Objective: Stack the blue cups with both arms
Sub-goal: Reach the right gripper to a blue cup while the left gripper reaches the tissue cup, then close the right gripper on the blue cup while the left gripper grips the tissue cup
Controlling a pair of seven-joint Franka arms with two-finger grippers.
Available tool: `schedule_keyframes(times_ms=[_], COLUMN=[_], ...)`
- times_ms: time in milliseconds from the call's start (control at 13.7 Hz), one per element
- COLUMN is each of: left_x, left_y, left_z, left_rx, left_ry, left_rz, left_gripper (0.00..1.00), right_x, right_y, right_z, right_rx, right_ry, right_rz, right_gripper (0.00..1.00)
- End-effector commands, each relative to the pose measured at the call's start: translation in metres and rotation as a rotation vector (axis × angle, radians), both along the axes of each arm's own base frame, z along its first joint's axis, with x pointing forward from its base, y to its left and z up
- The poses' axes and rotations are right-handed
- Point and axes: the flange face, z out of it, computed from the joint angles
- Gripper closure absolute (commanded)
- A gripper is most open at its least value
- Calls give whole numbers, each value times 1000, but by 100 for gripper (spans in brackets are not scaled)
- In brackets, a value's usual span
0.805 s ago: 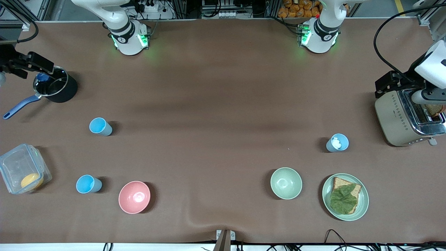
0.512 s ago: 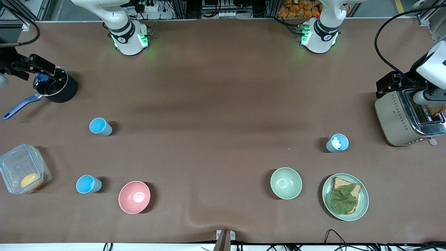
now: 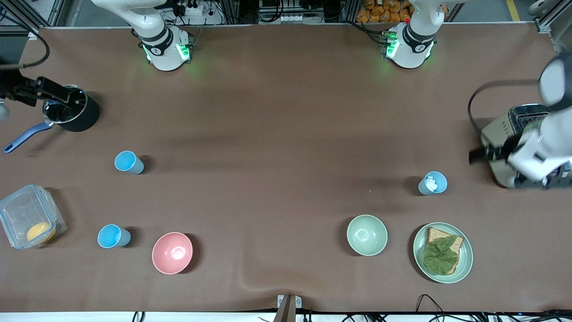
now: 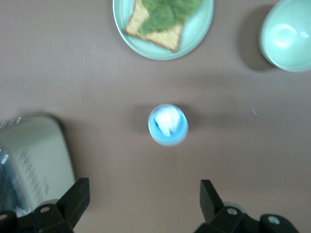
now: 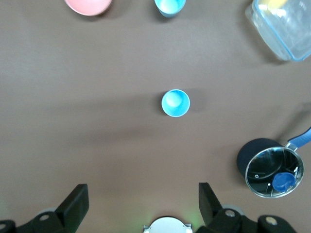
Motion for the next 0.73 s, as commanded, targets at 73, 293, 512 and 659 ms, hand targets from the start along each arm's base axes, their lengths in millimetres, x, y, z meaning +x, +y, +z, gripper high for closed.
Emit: schedule_keyframes(times_ms=[73,293,512,659], left_x=[-8,-19,-25,-26], left_y=[0,-6,-7,-5], left_z=[-68,-126,-168,-185], left_rx=[-16,-22,-25,-27], left_ry=[-31,-105,-79,-56], left_rz=[-18,-26,-39,-36], left_gripper=[0,0,14,24], right_x=[32,21,-3,-16], right_y=[-22,-71,-80,-77], right_z=[-76,-157,-245,-294], right_rx=[-11,-21,-9,-16], right_ry=[83,107,111,74], right_rz=[1,-34,-22,-25], right_gripper=[0,0,0,0])
